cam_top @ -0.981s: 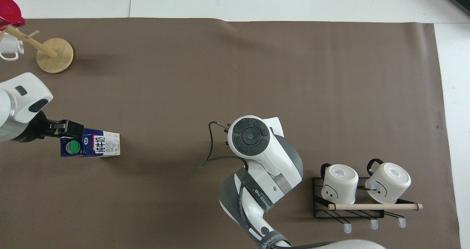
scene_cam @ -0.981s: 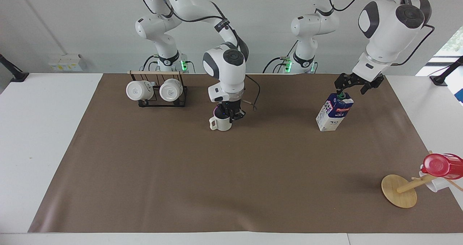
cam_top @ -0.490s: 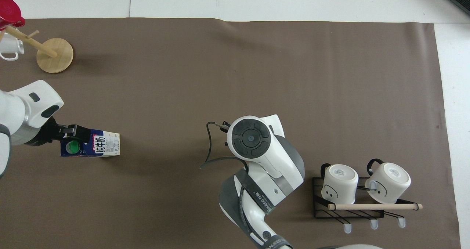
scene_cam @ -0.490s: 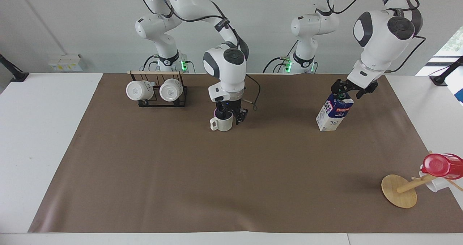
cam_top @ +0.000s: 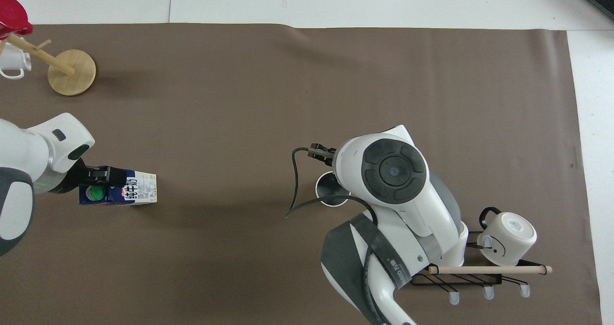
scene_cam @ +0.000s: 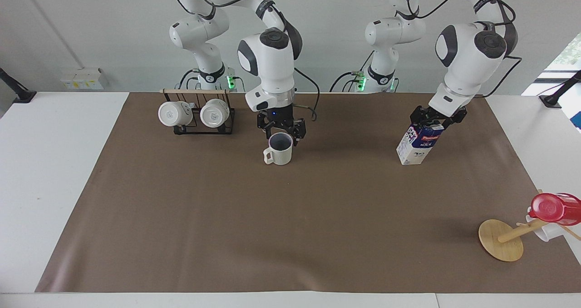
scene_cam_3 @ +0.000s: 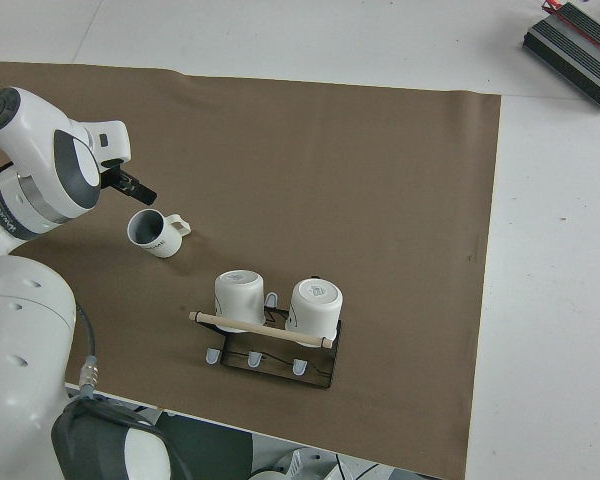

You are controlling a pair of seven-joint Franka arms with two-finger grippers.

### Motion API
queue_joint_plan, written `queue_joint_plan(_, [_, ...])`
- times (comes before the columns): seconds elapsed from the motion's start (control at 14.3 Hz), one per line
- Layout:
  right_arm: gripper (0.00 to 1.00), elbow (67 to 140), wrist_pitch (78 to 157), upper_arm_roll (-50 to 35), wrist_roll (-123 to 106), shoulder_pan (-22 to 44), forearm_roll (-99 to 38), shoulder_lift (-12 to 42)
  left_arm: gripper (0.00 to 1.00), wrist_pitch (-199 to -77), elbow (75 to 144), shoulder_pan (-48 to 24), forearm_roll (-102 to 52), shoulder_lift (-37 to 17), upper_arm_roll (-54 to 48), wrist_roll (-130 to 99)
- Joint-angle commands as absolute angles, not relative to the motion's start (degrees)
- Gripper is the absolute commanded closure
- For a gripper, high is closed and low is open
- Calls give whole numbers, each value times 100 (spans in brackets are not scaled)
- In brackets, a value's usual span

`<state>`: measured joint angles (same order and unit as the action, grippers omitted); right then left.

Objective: Place cup and milk on table

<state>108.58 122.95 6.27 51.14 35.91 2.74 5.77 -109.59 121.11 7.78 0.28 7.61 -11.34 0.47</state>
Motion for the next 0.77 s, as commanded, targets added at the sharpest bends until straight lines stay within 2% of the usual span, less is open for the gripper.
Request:
queue_joint_plan(0.0, [0,10934,12016,598,4563,3253,360,238,0,-11092,12331,747,-18,976,-1116,53])
queue_joint_plan(0.49, [0,10925,11128,615,2719,2006,290,-465,0,-11109,12331,747,-18,976,-1116,97])
queue_joint_plan(0.7, [0,10907,10873,659,1761,1417,229,-641,13,-11153,12357,747,-18,958,-1116,88])
